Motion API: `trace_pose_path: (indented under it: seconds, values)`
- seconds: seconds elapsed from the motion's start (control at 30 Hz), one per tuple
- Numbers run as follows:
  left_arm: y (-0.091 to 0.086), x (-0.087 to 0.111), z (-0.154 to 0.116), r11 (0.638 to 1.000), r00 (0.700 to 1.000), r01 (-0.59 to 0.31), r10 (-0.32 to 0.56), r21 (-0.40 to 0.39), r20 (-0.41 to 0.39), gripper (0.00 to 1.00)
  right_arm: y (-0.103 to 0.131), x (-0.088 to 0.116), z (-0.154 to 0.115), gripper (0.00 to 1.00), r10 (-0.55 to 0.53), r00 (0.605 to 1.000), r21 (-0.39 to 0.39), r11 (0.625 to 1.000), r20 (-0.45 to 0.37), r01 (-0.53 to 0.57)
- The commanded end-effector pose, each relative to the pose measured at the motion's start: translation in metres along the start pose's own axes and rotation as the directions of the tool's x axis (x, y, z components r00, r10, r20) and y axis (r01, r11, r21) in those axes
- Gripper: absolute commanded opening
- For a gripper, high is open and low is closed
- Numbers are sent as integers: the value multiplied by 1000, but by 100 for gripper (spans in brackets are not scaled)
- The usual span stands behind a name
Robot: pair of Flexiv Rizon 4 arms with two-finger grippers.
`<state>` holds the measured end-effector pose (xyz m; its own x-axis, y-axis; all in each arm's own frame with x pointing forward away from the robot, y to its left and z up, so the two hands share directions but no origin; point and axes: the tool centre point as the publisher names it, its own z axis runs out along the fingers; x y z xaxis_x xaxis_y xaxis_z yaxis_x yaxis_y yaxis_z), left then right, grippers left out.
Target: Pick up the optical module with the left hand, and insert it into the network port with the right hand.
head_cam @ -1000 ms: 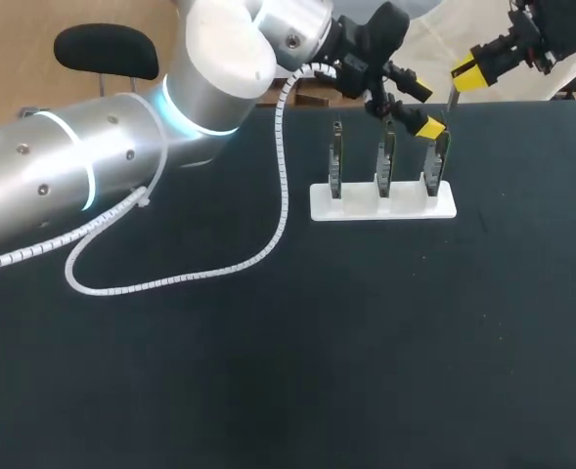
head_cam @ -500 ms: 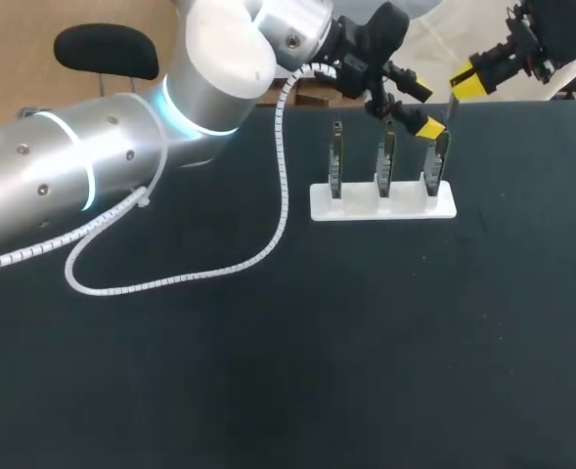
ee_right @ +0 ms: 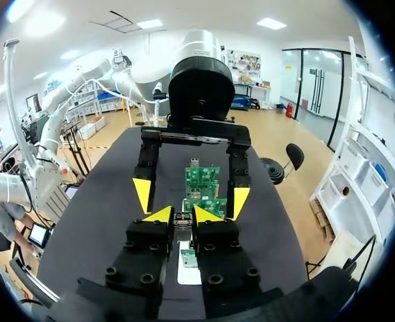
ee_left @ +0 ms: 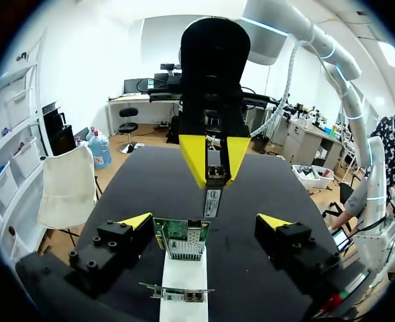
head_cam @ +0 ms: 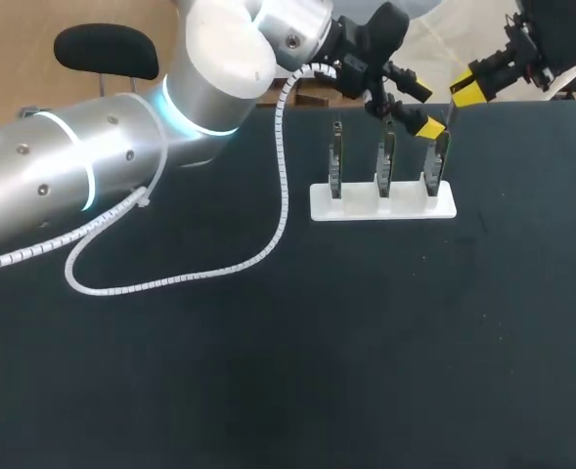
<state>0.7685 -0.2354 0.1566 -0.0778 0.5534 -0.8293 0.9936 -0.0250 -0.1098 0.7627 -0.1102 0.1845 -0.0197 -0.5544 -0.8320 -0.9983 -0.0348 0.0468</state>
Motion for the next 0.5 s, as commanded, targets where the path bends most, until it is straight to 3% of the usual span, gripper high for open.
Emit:
trace_pose_path:
  seconds: [0.03, 0.5]
  values:
    - [2, -1, 0, 1000, 1000, 1, -1, 3, -4, 100, -6, 2, 0, 0, -9, 1000, -9, 1000, 2, 9]
    - [2, -1, 0, 1000, 1000, 1, -1, 3, -4, 100, -10, 7, 2, 0, -16, 1000, 3, 1000, 0, 16]
